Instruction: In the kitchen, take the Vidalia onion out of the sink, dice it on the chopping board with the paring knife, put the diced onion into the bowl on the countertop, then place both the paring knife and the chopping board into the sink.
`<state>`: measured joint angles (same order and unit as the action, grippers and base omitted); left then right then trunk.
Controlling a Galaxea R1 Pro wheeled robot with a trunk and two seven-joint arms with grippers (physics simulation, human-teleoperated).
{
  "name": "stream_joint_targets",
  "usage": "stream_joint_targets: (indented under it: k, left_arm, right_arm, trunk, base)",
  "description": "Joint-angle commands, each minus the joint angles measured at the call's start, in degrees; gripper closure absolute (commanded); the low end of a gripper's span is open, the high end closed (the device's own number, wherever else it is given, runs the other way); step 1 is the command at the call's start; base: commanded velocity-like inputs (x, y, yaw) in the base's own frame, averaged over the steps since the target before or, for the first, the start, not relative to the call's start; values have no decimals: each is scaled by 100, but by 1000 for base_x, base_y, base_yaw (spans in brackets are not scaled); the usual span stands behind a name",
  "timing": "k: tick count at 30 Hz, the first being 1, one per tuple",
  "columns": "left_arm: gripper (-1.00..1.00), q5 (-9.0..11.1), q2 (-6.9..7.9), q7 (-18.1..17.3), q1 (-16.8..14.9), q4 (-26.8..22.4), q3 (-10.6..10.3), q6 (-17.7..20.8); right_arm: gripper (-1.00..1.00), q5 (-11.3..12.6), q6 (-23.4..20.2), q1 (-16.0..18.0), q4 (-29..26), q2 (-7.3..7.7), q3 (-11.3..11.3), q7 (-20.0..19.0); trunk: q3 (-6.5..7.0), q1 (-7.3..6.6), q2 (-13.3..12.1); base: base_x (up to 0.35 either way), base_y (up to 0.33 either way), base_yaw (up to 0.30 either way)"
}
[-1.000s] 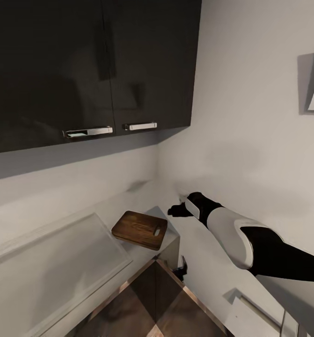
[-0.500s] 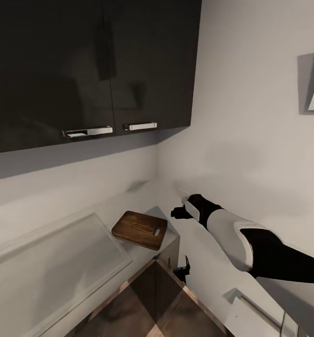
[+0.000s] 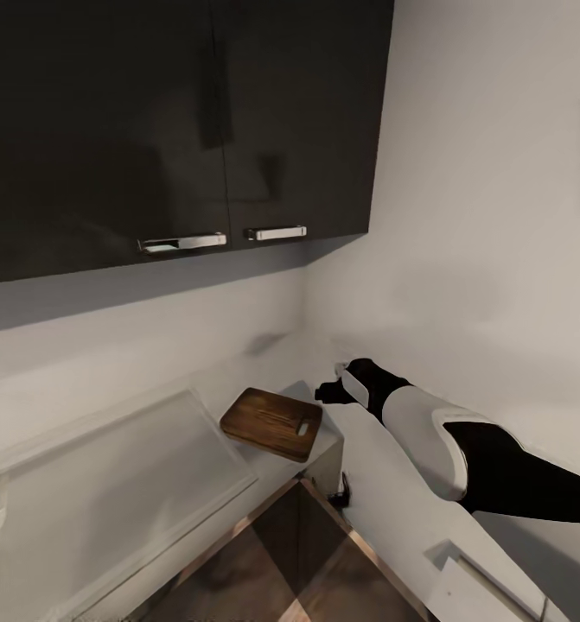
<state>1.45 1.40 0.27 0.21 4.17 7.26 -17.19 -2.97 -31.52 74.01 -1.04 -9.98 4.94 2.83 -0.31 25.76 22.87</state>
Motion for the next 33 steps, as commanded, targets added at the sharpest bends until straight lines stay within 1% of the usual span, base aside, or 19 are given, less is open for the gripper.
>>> stream_joint_targets:
  k: [1,6,14,17,24,33]
  left_arm:
    - [-100,13,0,-4,-3,13,21,-34]
    - [-100,13,0,-9,-3,9,21,-32]
    - [-100,13,0,-7,-3,7,21,-38]
    - [-100,13,0,-7,-3,11,21,-37]
    - [-100,13,6,-5,-3,7,21,-39]
    - [-100,13,9,-2,-3,5,21,-39]
  right_arm:
    - [-100,-28,-29,-1,-10,-2,51,25]
    - [-100,-28,-29,-1,-10,-2,51,25]
    - [-100,-34,-29,-1,-22,-2,57,30]
    - [-100,-33,-29,-1,-26,-2,75,32]
    - [-100,63,-29,-1,-28,-2,78,33]
    - [-100,77,-29,-1,-27,-2,77,33]
  trunk:
    - [-3,3,5]
    - [-3,3,5]
    - [-14,3,5]
    - [-32,3,5]
    - [-87,3,5]
    - [-166,3,5]
  base:
    - [0,0,266]
    - [0,0,163]
    - [0,0,18]
    - [0,0,1]
    - [0,0,0]
    - [0,0,0]
